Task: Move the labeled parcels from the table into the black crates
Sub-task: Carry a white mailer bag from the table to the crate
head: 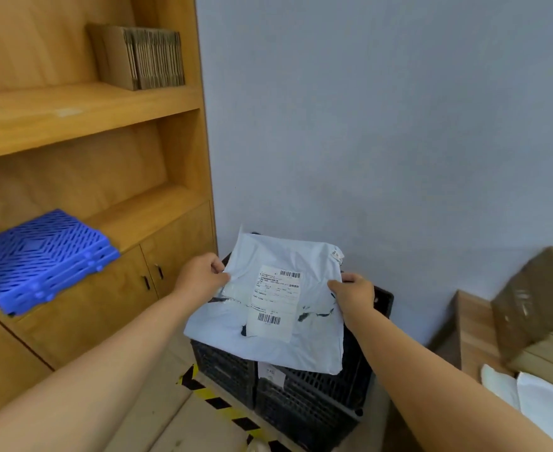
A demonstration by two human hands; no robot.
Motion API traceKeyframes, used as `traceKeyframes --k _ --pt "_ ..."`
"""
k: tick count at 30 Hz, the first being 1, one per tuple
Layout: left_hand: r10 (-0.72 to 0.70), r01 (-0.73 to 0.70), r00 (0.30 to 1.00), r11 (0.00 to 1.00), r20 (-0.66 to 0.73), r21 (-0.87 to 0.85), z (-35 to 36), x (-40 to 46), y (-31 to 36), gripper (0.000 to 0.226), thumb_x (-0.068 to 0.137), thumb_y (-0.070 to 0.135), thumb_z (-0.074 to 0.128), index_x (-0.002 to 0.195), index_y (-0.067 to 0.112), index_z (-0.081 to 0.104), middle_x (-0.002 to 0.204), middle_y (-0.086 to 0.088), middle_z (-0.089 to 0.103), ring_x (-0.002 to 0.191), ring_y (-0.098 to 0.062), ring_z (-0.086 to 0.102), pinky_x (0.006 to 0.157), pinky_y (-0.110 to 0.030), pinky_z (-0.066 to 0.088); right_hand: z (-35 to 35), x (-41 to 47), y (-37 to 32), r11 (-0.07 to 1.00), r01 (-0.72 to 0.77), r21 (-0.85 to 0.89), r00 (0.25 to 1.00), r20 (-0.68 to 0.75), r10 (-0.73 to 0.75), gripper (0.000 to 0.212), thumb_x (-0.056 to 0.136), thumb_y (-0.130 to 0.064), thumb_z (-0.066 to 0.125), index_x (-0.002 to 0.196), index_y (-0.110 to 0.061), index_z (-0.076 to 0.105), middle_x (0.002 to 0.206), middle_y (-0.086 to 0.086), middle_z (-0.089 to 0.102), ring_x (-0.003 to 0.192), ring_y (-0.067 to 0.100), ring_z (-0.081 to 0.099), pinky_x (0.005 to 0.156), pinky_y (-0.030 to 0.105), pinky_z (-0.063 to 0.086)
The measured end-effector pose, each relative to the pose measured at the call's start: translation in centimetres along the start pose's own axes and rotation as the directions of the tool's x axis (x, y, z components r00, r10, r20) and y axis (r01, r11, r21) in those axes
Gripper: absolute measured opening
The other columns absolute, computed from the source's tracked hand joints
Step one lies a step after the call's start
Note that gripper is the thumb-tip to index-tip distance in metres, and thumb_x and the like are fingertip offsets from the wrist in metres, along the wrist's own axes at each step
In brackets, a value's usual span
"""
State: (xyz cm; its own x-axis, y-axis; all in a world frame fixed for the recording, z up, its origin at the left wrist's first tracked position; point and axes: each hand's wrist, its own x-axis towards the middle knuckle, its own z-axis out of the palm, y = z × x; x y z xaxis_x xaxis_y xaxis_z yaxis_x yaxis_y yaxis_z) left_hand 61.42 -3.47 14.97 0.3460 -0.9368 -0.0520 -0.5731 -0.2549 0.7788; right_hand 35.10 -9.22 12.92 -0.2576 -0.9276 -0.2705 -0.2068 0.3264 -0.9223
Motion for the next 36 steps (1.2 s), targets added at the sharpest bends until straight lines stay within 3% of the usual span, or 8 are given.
traceKeyframes --k 4,9,11,16,21,25,30,36 --pt "-0.003 0.001 0.999 0.999 0.036 0.049 0.5 4.4 -1.5 0.015 0.084 0.010 0.067 0.079 0.017 0.054 0.073 -0.002 0.055 0.062 -0.014 0.051 0.053 -0.026 0.039 4.5 4.0 1.3 0.998 -0.058 0.002 0.998 -0.014 0.058 0.026 0.079 -0.002 0.066 0.069 -0.014 0.045 0.071 0.006 0.052 0.063 0.021 0.049 0.067 0.035 0.047" --pt "-0.008 -0.009 0.994 0.989 0.113 0.149 1.5 12.3 -3.8 0.020 0.085 0.006 0.063 0.098 0.020 0.055 0.084 -0.002 0.055 0.068 -0.013 0.052 0.055 -0.025 0.043 11.3 10.0 3.1 0.984 -0.177 0.001 0.984 0.033 0.177 0.017 0.082 0.000 0.064 0.086 -0.009 0.050 0.082 0.007 0.054 0.066 0.017 0.050 0.058 0.028 0.045" --pt "-0.010 -0.020 0.985 0.985 0.172 0.172 2.1 15.9 -4.7 0.027 0.088 0.001 0.057 0.101 0.025 0.055 0.084 -0.001 0.052 0.065 -0.012 0.049 0.054 -0.023 0.040 14.0 12.3 3.7 0.975 -0.224 0.003 0.972 0.068 0.223 0.017 0.082 0.004 0.061 0.082 -0.010 0.051 0.083 0.006 0.054 0.069 0.017 0.050 0.058 0.027 0.044" --pt "-0.123 0.036 0.941 0.963 0.316 0.267 4.6 24.2 -7.5 0.029 0.093 -0.003 0.047 0.101 0.015 0.069 0.120 -0.007 0.062 0.107 -0.024 0.059 0.077 -0.021 0.045 19.0 17.8 4.6 0.947 -0.320 -0.010 0.938 0.137 0.318 0.023 0.086 0.007 0.054 0.075 -0.012 0.063 0.077 0.006 0.058 0.062 0.018 0.051 0.054 0.025 0.045" --pt "-0.222 0.090 0.907 0.932 0.359 0.350 7.5 29.9 -11.1 0.032 0.094 -0.001 0.044 0.109 0.014 0.069 0.127 -0.005 0.059 0.108 -0.023 0.059 0.082 -0.025 0.048 22.0 21.6 6.6 0.923 -0.375 -0.081 0.913 0.140 0.383 0.025 0.090 0.006 0.047 0.101 -0.006 0.066 0.100 0.010 0.060 0.077 0.020 0.057 0.068 0.028 0.052" --pt "-0.263 0.113 0.855 0.936 0.447 0.334 10.6 33.3 -13.5 0.028 0.094 0.006 0.049 0.116 0.012 0.066 0.127 -0.005 0.059 0.110 -0.020 0.057 0.089 -0.025 0.048 23.5 23.8 8.8 0.897 -0.419 -0.143 0.880 0.178 0.439 0.033 0.097 0.004 0.037 0.123 0.000 0.057 0.127 0.018 0.054 0.105 0.029 0.055 0.087 0.033 0.049" --pt "-0.302 0.127 0.794 0.931 0.528 0.342 14.4 38.4 -16.8 0.033 0.094 0.008 0.050 0.126 0.008 0.059 0.136 -0.009 0.052 0.122 -0.023 0.051 0.099 -0.029 0.043 26.3 26.9 11.3 0.854 -0.491 -0.171 0.829 0.208 0.519 0.041 0.100 0.002 0.029 0.139 -0.002 0.041 0.143 0.016 0.042 0.127 0.030 0.045 0.091 0.029 0.042" --pt "-0.306 0.066 0.736 0.920 0.604 0.386 20.0 44.6 -21.8 0.037 0.097 0.011 0.044 0.133 0.008 0.051 0.143 -0.008 0.044 0.131 -0.023 0.042 0.104 -0.026 0.034 31.3 32.1 15.2 0.821 -0.555 -0.134 0.806 0.156 0.571 0.046 0.101 -0.006 0.033 0.147 -0.005 0.028 0.147 0.011 0.037 0.124 0.026 0.046 0.100 0.031 0.040"
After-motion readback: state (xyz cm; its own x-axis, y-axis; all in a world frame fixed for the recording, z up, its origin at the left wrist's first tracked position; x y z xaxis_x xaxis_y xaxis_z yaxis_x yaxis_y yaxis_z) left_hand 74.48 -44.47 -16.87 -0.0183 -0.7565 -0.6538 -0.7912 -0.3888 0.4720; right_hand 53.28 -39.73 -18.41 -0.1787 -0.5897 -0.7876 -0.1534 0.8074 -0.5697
